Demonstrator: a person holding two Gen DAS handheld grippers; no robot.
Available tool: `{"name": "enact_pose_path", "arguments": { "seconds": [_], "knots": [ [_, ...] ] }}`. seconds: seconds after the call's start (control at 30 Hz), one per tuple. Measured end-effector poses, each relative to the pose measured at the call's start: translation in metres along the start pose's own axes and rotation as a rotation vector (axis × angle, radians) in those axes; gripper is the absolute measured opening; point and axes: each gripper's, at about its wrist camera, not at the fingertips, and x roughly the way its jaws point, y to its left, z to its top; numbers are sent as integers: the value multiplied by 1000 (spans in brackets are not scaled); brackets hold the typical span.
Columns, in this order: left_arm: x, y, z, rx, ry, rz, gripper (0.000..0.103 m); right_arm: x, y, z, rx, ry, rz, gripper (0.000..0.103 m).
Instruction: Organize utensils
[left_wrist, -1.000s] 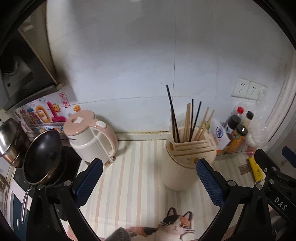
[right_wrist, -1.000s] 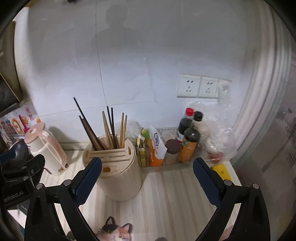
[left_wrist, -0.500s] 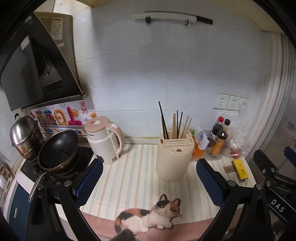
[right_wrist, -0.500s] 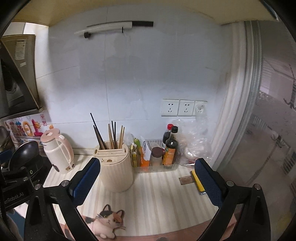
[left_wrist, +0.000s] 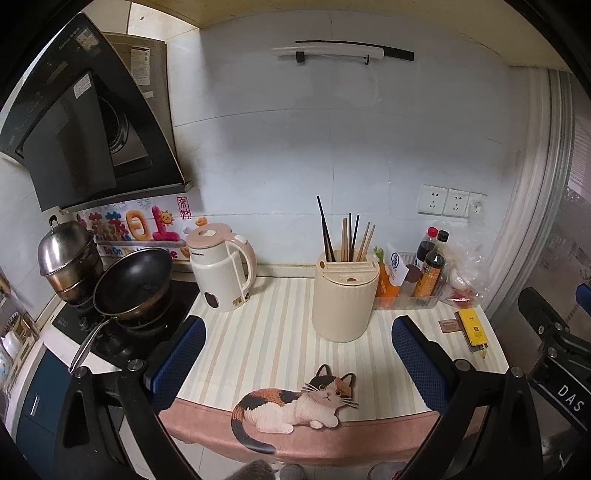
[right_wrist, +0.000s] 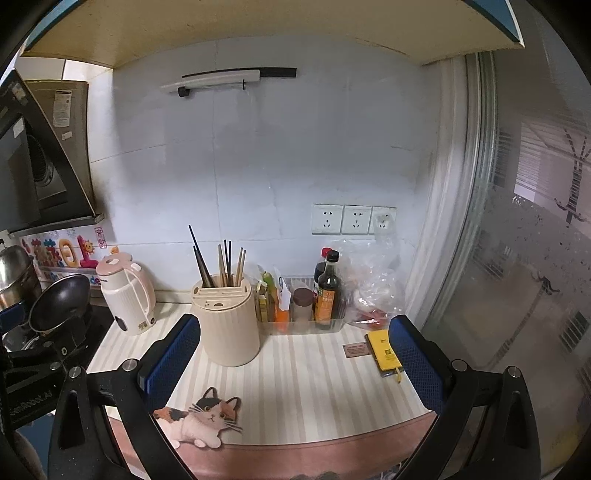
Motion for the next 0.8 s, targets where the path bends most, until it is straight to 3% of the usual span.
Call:
{"name": "enact_pose_path", "arguments": {
  "seconds": [0.8],
  "knots": [
    [-1, 8, 0, -2, 4, 32, 103, 6, 8, -1, -14, 11, 31, 103]
  ]
}}
